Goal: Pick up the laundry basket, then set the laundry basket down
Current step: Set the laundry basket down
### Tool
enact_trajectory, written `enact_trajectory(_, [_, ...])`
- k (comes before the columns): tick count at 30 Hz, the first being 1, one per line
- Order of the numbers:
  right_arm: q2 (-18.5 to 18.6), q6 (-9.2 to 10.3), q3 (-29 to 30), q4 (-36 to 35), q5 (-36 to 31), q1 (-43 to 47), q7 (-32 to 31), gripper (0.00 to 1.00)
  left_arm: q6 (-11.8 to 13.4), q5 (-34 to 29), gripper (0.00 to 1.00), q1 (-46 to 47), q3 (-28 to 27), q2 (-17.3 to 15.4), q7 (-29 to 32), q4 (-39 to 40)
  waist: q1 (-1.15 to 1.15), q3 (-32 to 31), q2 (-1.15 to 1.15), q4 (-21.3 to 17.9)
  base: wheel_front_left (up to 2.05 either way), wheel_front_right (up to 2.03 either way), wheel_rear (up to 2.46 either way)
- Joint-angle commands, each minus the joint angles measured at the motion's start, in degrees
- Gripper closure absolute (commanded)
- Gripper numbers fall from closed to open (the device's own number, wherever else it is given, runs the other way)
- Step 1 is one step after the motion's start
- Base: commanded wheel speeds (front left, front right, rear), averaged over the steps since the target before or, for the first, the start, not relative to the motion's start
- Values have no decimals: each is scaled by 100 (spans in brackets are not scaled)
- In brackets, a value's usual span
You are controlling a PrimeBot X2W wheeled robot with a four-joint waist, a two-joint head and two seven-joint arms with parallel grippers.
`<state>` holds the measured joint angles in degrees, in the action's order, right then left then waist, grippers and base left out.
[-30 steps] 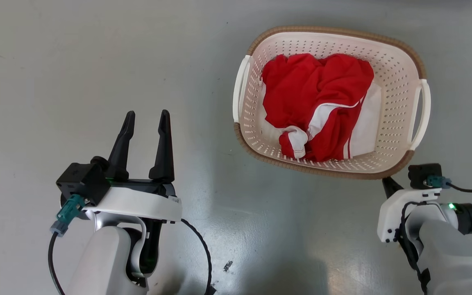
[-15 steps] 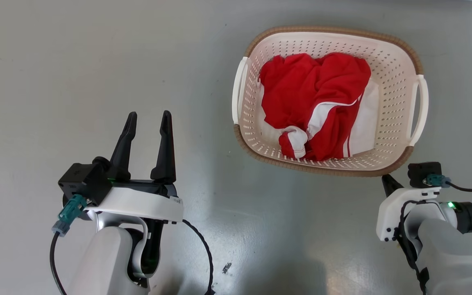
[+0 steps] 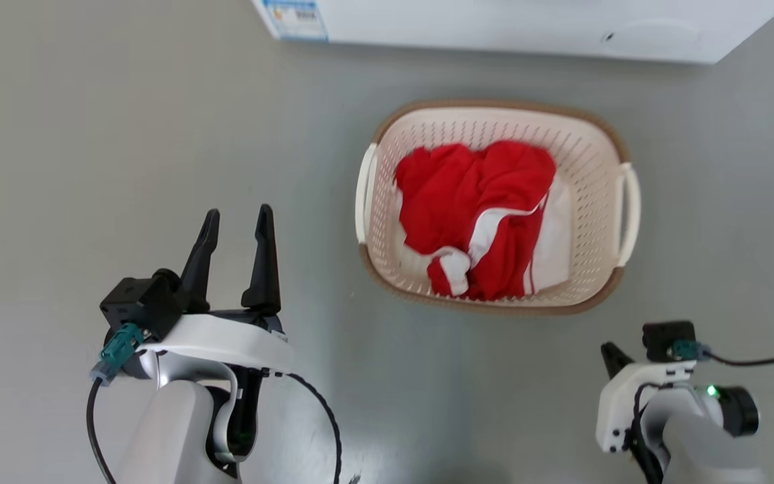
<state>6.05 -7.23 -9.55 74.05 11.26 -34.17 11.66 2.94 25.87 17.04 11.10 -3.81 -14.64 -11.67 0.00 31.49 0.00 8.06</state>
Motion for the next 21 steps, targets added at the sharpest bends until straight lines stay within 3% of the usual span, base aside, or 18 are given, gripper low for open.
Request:
enact_trajectory(1, [-118, -25, -146, -22, 66, 251, 110, 100, -15, 64, 0, -44, -207, -92, -29, 57, 0, -269, 0, -128, 0, 0, 0])
enact_trajectory(11, [-179, -25, -369, -244, 383, 463, 262, 100, -37, 183, 0, -292, -415, -71, -34, -390, 0, -1212, 0, -430, 0, 0, 0])
enact_trajectory(12, [-165, -25, -391, -266, 399, 470, 270, 92, -36, 184, 0, -310, -434, -68, -34, -416, 0, -1288, 0, -450, 0, 0, 0])
enact_trajectory(13, [-147, -25, -421, -288, 403, 477, 278, 91, -39, 186, 0, -327, -450, -64, -34, -439, 0, -1364, 0, -468, 0, 0, 0])
enact_trajectory(14, [-126, -25, -449, -316, 403, 484, 286, 84, -44, 186, 0, -344, -467, -59, -35, -458, 0, -1437, 0, -483, 0, 0, 0])
enact_trajectory(16, [-78, -25, -454, -389, 421, 489, 304, 56, -54, 192, 0, -375, -502, -47, -35, -498, 0, -1570, 0, -512, 0, 0, 0])
enact_trajectory(17, [-57, -25, -462, -425, 424, 498, 310, 50, -57, 187, 0, -394, -514, -43, -35, -524, 0, -1635, 0, -524, 0, 0, 0])
enact_trajectory(19, [-9, -25, -461, -510, 419, 508, 321, 3, -65, 175, 0, -426, -535, -35, -35, -564, 0, -1749, 0, -544, 0, 0, 0])
enact_trajectory(21, [28, -25, -442, -594, 412, 522, 327, 0, -71, 155, 0, -456, -555, -29, -35, -601, 0, -1851, 0, -561, 0, 0, 0])
